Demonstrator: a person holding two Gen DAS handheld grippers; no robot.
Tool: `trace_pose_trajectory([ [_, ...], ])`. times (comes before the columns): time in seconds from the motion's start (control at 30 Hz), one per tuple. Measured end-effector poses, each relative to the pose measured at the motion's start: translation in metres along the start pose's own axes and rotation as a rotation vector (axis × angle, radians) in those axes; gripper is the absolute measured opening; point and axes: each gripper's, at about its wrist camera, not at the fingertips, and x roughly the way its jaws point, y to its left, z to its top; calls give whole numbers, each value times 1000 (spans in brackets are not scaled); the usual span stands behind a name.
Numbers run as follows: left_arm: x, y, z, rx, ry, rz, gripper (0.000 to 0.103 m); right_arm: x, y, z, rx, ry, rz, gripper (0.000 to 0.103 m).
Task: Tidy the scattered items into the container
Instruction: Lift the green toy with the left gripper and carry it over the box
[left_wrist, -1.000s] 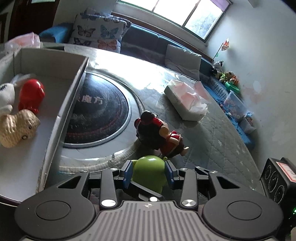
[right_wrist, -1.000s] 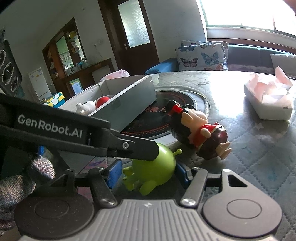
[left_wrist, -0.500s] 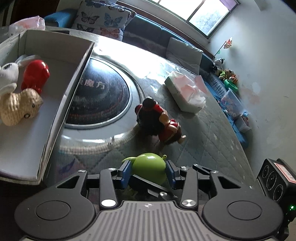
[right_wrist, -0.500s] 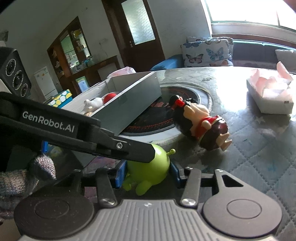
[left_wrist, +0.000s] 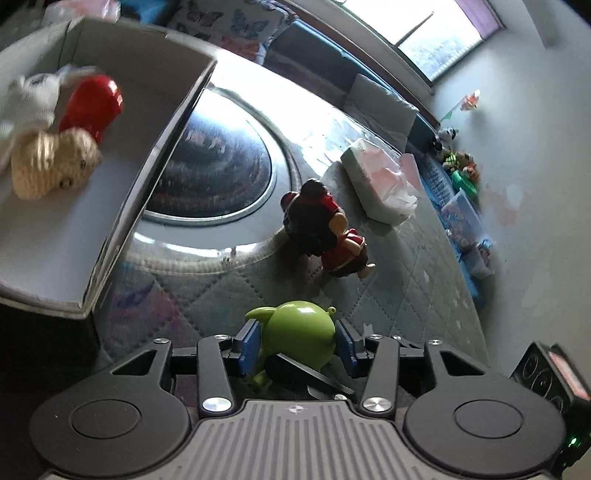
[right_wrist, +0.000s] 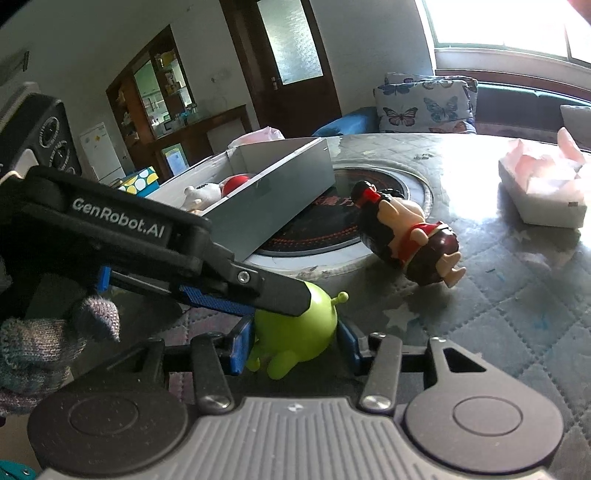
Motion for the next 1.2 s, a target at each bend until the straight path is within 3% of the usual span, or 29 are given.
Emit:
trace_pose_trajectory([
  [0.37,-4,-2,-8,-18,-38,3,48,-5,-3,1,48,-14,9,48],
  [0.63,-31,0,-15,-35,-101,-19,47,-13,15,5,-24,-22,10,48],
  [0.9,-88,4,4,-23,-270,-20,47,-19,54,47,-169,-101,49,48],
  [1.2,-130,50,36,-98,-369,51,47,27,106,93,-275,-106,154,48],
])
